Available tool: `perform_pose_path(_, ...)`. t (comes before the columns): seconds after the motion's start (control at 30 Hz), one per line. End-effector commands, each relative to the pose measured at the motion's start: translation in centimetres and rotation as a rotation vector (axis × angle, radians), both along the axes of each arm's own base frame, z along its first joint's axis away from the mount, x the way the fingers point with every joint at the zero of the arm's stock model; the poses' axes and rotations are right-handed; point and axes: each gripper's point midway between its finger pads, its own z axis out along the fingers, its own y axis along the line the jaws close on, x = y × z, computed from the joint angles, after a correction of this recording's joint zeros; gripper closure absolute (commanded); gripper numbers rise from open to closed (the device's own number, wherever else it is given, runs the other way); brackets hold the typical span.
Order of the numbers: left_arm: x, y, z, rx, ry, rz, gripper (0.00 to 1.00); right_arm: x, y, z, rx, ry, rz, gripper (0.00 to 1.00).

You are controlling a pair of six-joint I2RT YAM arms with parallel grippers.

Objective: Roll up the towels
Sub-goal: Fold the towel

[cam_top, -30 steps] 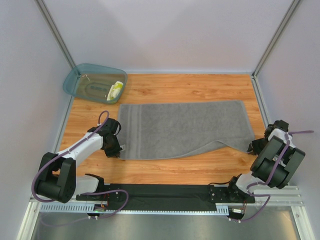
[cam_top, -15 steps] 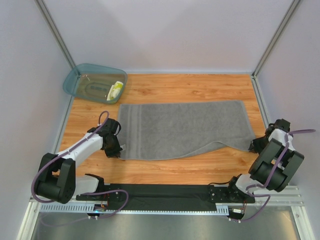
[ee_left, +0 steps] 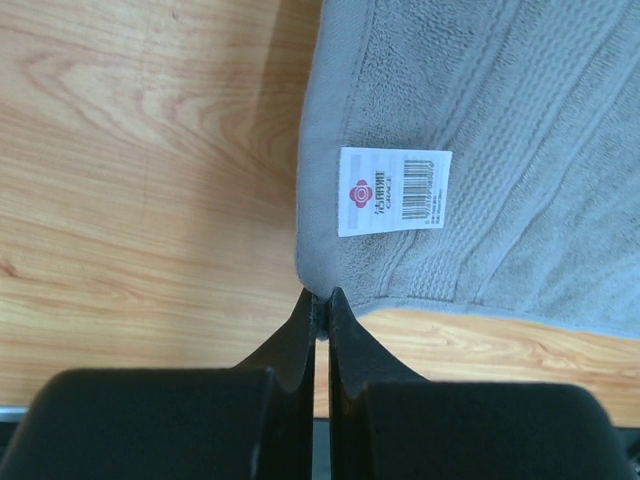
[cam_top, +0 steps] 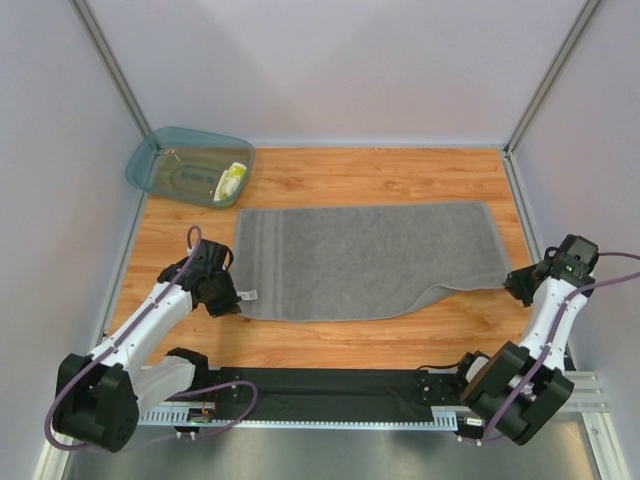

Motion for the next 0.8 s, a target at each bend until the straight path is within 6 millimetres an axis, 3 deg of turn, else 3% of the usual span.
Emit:
perform_pose_path(0.0, -0.1, -0.7, 3.1, -0.052, -0.042, 0.012, 1.00, -1.3, 1.3, 1.4, -0.007, -0.017, 0.033, 1.00)
perform_pose_path(0.17, -1.5, -0.2, 5.4, -0.074, -0.096, 0.037, 1.00, -1.4, 3.7, 2.4, 0.072, -0.096, 0.049, 1.00)
perform_pose_path(0.3, -2.7, 0.4, 7.3, -0.065, -0.122, 0.042, 1.00, -2.3, 3.5, 4.1, 0.022, -0.101, 0.028, 1.00)
perform_pose_path(0.43, -3.6, 1.1, 8.4, -0.052, -0.147, 0.044, 1.00, -2.4, 4.2, 3.5, 0.056, -0.111, 0.033, 1.00)
perform_pose_path(0.53, -4.4, 1.5, 9.5, -0.051, -0.167, 0.043, 1.00, -2.9, 3.6, 3.7, 0.028, -0.086, 0.014, 1.00)
perform_pose_path(0.77, -3.8, 3.5, 10.9, 0.045, -0.218, 0.064, 1.00, -0.7, 2.7, 3.6, 0.105, -0.141, -0.005, 1.00)
